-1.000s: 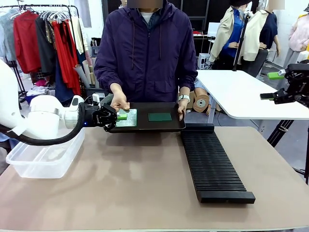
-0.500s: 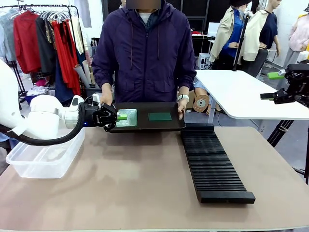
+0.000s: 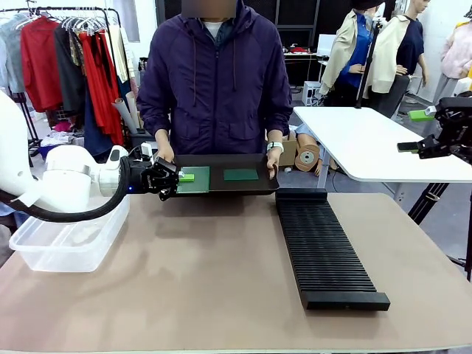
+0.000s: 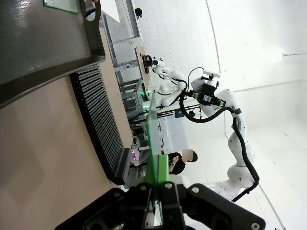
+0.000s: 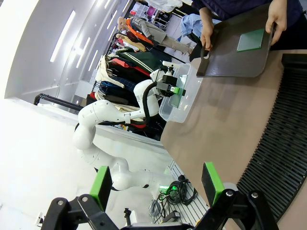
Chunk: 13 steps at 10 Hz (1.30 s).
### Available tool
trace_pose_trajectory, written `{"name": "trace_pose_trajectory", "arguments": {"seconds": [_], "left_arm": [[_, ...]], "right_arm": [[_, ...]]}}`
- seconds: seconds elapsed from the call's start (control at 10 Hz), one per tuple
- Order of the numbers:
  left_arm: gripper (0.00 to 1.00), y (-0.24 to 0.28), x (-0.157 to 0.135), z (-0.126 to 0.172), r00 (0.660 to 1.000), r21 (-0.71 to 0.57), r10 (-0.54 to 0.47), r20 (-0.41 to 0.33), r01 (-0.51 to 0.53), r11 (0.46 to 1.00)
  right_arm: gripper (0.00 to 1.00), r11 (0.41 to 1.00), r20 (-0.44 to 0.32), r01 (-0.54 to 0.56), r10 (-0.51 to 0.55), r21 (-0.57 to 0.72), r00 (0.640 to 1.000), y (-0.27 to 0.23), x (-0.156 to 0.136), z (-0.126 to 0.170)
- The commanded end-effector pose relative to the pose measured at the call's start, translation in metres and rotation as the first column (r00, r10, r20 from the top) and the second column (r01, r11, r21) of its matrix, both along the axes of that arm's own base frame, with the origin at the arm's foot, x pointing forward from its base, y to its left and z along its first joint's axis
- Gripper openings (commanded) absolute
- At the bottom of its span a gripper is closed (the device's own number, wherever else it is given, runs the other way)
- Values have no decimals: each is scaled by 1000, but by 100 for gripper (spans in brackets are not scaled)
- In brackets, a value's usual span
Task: Sort PCBs into racks and boxes based on the side picked up.
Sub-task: If the short side of the Blank PCB is picked up, insert it into the PCB Rack ; if the long side is picked up, place it in the Organizing box.
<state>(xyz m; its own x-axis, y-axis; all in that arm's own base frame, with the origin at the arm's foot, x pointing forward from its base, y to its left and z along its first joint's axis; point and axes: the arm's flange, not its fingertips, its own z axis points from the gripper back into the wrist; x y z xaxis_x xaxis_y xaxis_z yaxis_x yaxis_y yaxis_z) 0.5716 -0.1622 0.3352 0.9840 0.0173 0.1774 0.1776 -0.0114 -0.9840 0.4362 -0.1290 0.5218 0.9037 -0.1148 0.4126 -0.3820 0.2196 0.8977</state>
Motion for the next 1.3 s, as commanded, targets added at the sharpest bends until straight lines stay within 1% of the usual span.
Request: {"name": "trace_pose_trajectory", "arguments": {"seconds": [0.0,1.0,1.2], "left_arm": [[0,0,0,1,1000,-5,-1,1,1,1000],[0,0,0,0,1000,0,0,0,0,1000],[0,20,-1,25,999,82,-3,-41,6,997]], "right_arm": [[100,1000,3,-1,1,4,1000,1,0,2],[100,1000,3,-1,1,4,1000,1,0,2],[100,1000,3,-1,1,4,1000,1,0,2]]}}
